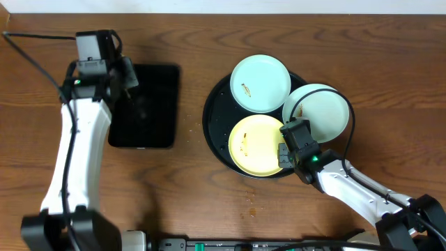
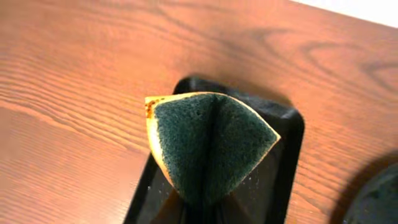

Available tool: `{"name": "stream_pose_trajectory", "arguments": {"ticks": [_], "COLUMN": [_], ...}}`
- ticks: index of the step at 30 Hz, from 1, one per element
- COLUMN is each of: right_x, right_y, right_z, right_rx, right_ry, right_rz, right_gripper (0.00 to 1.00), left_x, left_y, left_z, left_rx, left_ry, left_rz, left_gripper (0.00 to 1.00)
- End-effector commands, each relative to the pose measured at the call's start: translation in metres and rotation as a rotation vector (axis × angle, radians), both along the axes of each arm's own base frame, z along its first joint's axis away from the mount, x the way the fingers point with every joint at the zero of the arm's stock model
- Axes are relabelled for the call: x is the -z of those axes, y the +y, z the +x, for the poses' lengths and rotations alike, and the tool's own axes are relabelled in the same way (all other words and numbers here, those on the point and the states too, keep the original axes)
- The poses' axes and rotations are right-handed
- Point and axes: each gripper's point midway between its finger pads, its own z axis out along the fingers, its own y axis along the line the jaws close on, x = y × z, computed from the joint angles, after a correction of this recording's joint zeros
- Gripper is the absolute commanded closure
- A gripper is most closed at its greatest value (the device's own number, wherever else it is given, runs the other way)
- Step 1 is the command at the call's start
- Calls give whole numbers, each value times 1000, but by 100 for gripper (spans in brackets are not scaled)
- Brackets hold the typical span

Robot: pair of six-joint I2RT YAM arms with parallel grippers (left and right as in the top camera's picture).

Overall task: Clean dirty plates on tray and stack at the side
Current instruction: 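Lift the sponge with the left gripper while right holds yellow plate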

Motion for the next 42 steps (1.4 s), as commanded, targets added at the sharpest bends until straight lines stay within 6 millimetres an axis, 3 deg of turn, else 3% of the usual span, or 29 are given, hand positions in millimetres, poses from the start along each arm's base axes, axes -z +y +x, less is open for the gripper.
{"name": "stream_pose_trajectory", "arguments": {"ticks": [1, 2, 3, 6, 9, 11, 15, 18, 21, 30, 35, 38, 42], "right_x": [5, 5, 5, 5, 4, 4, 4, 5, 9, 15, 15, 15, 15], "right_y": [-1, -1, -1, -1, 0, 0, -1, -1, 1, 8, 6, 5, 5], "right_z": [-6, -6, -6, -6, -4, -4, -5, -5, -3, -3, -3, -3, -3], "right_rx": [-44, -44, -44, -44, -44, -44, -44, -44, -32, -25, -20, -18, -18], "right_ry": [24, 24, 24, 24, 17, 18, 18, 17, 9, 30, 28, 26, 26], "right_rz": [-26, -26, -26, -26, -22, -22, -23, -23, -11, 31, 21, 15, 16], "right_gripper": [91, 76, 67, 64, 48, 44, 43, 46, 55, 99, 99, 99, 99], "left_x": [-29, -33, -37, -38, -36, -35, -35, -31, -24, -15, -9, -4, 2], "left_y": [-2, -3, -3, -3, -2, -2, -2, -2, -2, -1, -24, -21, -31], "left_z": [-3, -4, -5, -6, -2, 2, 9, 9, 7, 10, 10, 14, 10], "left_rx": [30, 30, 30, 31, 33, 32, 32, 32, 32, 32, 122, 133, 211], "left_ry": [-65, -76, -84, -89, -90, -98, -116, -104, -89, -77, -62, -56, -27], "left_rz": [18, 19, 20, 21, 24, 23, 25, 24, 23, 21, -76, -44, -53], "left_gripper": [93, 92, 93, 92, 93, 93, 93, 93, 93, 93, 93, 93, 93]}}
